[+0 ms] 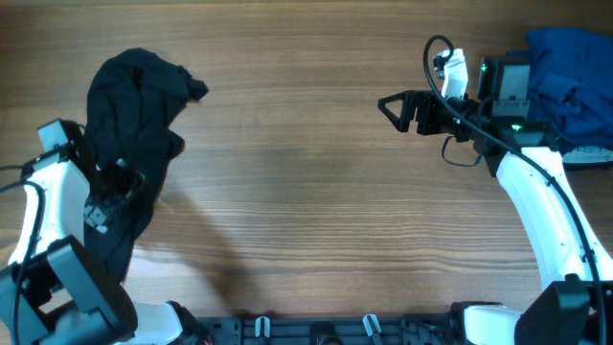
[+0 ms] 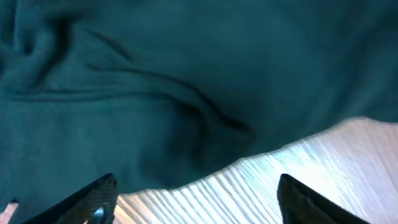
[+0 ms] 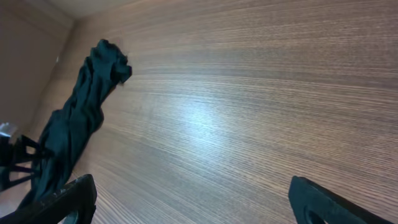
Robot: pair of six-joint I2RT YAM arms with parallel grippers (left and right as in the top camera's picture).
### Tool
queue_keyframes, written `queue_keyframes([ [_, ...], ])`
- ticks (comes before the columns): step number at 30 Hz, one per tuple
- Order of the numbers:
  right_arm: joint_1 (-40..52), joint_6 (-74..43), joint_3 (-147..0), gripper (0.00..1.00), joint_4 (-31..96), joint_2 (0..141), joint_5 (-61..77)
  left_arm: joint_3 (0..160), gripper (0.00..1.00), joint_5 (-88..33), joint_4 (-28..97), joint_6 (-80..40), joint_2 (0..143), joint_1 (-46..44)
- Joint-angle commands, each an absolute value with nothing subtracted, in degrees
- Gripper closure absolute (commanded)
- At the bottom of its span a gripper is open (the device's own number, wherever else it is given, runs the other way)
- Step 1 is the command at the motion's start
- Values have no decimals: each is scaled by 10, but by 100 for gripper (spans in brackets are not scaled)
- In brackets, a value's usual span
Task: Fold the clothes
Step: 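Reach the left gripper down onto the crumpled black shirt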
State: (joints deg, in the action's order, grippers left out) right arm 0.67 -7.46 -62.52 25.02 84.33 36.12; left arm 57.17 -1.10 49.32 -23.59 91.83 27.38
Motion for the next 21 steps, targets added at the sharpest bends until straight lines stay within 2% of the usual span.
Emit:
queue_keyframes([
  [1, 9, -75, -637, 0, 247, 850, 346, 557, 16, -4, 468, -242, 923, 285],
  [7, 9, -75, -636, 0, 247, 850, 340, 555, 16, 26, 453, -242, 923, 285],
  [11, 9, -75, -636, 0, 247, 850, 340, 553, 22, 36, 454, -215, 923, 285],
  [14, 9, -75, -636, 0, 247, 850, 340, 553, 23, 36, 454, -212, 926, 285],
  [19, 9, -75, -636, 0, 247, 850, 340, 553, 35, 38, 460, -212, 937, 285],
  [21, 9, -75, -636, 0, 247, 850, 340, 553, 36, 41, 460, -212, 948, 285],
])
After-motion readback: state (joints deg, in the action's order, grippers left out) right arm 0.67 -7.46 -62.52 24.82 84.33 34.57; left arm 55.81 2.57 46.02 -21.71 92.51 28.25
